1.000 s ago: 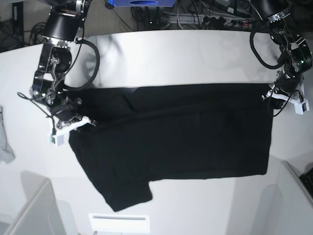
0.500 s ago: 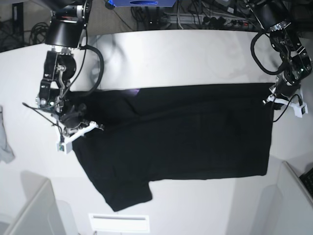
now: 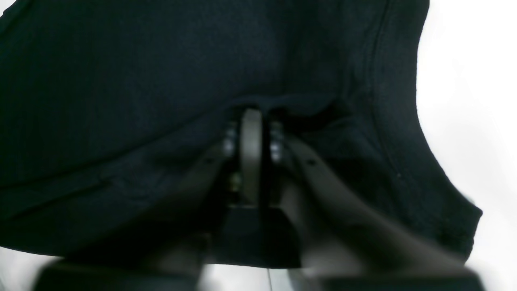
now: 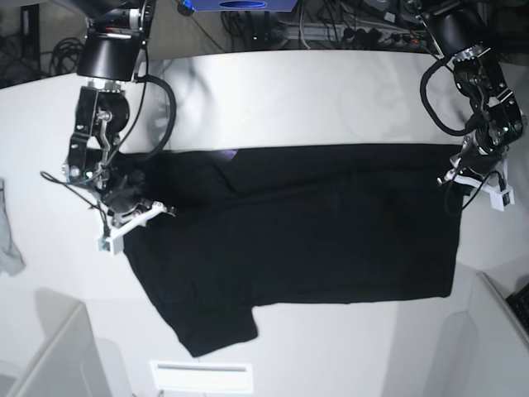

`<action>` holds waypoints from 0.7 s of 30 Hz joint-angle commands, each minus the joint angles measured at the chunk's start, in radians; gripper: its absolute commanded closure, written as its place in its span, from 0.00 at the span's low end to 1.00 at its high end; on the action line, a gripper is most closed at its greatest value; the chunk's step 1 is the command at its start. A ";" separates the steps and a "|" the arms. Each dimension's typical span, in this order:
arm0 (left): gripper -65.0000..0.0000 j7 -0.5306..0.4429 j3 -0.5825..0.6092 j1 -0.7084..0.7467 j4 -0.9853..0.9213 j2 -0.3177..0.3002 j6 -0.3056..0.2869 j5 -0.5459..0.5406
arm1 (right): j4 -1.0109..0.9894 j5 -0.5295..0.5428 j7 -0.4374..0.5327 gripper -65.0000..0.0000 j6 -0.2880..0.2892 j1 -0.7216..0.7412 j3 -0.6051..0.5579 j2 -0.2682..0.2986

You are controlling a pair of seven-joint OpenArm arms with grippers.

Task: Fold the T-shirt properly
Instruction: 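Lift the shirt's shoulder edge with both grippers and pull it taut, then drag the held shoulder edge toward the robot with both grippers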

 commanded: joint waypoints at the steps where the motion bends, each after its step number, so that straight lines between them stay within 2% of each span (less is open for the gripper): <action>1: 0.84 -0.015 -0.006 -0.024 0.016 -0.020 -0.006 -0.007 | 0.018 0.010 0.022 0.71 0.000 0.023 0.004 0.009; 3: 0.69 -0.015 -0.006 -0.034 0.009 -0.020 -0.006 -0.007 | 0.018 0.010 0.024 0.54 0.000 0.023 0.004 0.009; 4: 0.64 -0.015 -0.006 -0.038 0.002 -0.020 -0.006 -0.007 | 0.018 0.010 0.026 0.51 0.000 0.023 0.004 0.007; 7: 0.43 -0.015 -0.006 -0.064 -0.029 -0.021 -0.006 -0.007 | 0.028 0.010 0.067 0.51 -0.042 0.010 0.006 0.007; 10: 0.31 -0.015 -0.031 -0.075 -0.035 -0.021 -0.006 -0.013 | 0.066 0.010 0.135 0.51 -0.118 -0.034 0.006 0.007; 14: 0.28 -0.011 -0.157 -0.046 0.036 -0.009 -0.014 -0.016 | 0.206 0.016 0.219 0.51 -0.211 -0.152 0.006 0.002; 16: 0.28 0.006 -0.218 -0.009 0.082 0.011 -0.017 -0.018 | 0.281 0.016 0.260 0.51 -0.255 -0.217 0.009 -0.024; 18: 0.28 0.012 -0.276 0.035 0.121 0.034 -0.061 -0.018 | 0.348 0.018 0.285 0.51 -0.283 -0.281 0.050 -0.059; 21: 0.29 0.012 -0.355 0.104 0.152 0.066 -0.164 -0.018 | 0.396 0.018 0.294 0.50 -0.281 -0.347 0.122 -0.153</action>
